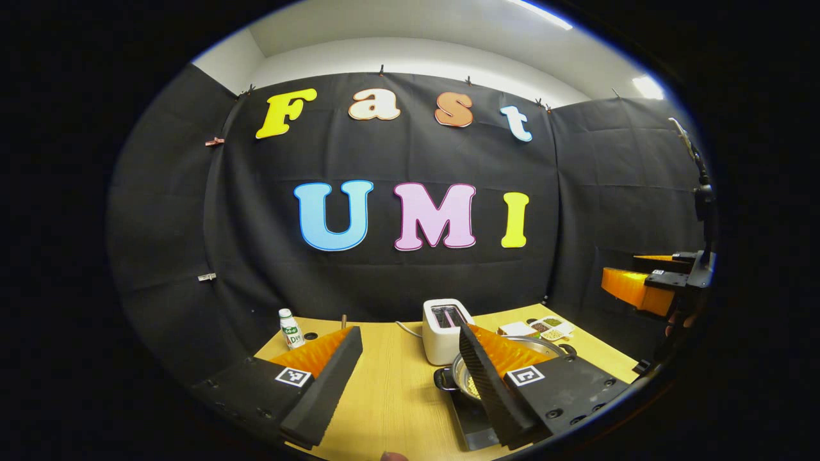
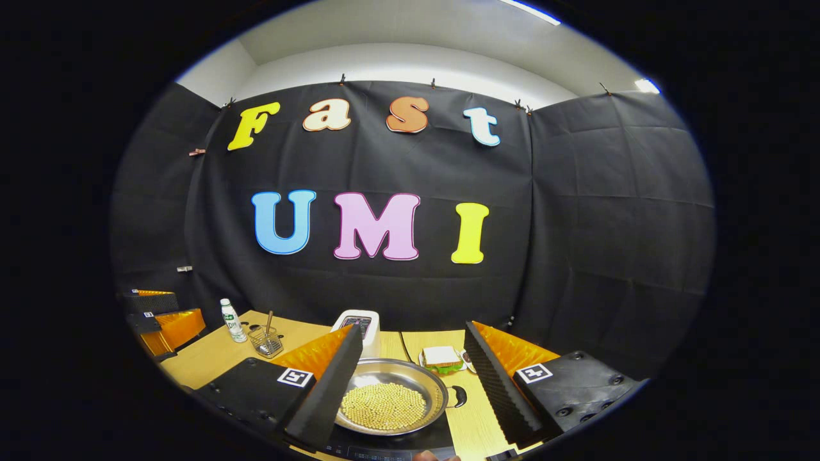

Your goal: First push the handle of the pot to place it horizontally, then grasp the pot with both hands and set it on the induction cooktop.

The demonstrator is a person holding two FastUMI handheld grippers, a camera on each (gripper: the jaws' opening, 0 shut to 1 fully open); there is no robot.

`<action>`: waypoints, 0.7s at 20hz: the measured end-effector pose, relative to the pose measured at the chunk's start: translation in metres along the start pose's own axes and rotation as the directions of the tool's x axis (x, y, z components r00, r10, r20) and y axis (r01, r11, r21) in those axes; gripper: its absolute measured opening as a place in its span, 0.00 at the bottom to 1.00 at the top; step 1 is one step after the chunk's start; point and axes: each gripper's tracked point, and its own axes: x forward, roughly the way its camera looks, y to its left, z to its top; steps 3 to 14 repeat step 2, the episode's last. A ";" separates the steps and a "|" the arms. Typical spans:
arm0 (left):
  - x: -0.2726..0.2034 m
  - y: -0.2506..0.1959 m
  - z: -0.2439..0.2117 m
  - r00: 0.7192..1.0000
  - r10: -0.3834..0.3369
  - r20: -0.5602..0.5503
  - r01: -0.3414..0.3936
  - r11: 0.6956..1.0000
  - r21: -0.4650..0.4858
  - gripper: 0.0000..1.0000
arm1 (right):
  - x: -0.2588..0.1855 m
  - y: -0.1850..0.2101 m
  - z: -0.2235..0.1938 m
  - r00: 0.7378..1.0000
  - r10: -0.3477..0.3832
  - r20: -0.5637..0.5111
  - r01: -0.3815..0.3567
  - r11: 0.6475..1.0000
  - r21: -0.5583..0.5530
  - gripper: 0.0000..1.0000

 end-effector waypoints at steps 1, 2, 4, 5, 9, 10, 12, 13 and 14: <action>0.000 -0.001 0.001 1.000 -0.001 -0.001 0.001 1.000 0.000 0.95 | 0.000 0.001 -0.001 1.000 0.004 -0.003 -0.004 1.000 -0.001 0.99; 0.001 -0.001 0.000 1.000 -0.001 -0.002 0.001 1.000 0.000 0.95 | 0.000 0.000 0.000 1.000 0.004 -0.002 -0.004 1.000 -0.002 0.99; 0.001 -0.001 0.000 1.000 -0.001 -0.002 0.001 1.000 0.000 0.95 | 0.000 0.000 0.000 1.000 0.004 -0.002 -0.004 1.000 -0.002 0.99; 0.001 -0.001 0.000 1.000 -0.001 -0.002 0.001 1.000 0.000 0.95 | 0.000 0.000 0.000 1.000 0.004 -0.002 -0.004 1.000 -0.002 0.99; 0.001 -0.001 0.000 1.000 -0.001 -0.002 0.001 1.000 0.000 0.95 | 0.000 0.000 0.000 1.000 0.004 -0.002 -0.004 1.000 -0.002 0.99; 0.001 -0.001 0.000 1.000 -0.001 -0.002 0.001 1.000 0.000 0.95 | 0.000 0.000 0.000 1.000 0.004 -0.002 -0.004 1.000 -0.002 0.99; 0.001 -0.001 0.000 1.000 -0.001 -0.002 0.001 1.000 0.000 0.95 | 0.000 0.000 0.000 1.000 0.004 -0.002 -0.004 1.000 -0.002 0.99; 0.001 -0.001 0.000 1.000 -0.001 -0.002 0.001 1.000 0.000 0.95 | 0.000 0.000 0.000 1.000 0.004 -0.002 -0.004 1.000 -0.002 0.99; 0.001 -0.001 0.000 1.000 -0.001 -0.002 0.001 1.000 0.000 0.95 | 0.000 0.000 0.000 1.000 0.004 -0.002 -0.004 1.000 -0.002 0.99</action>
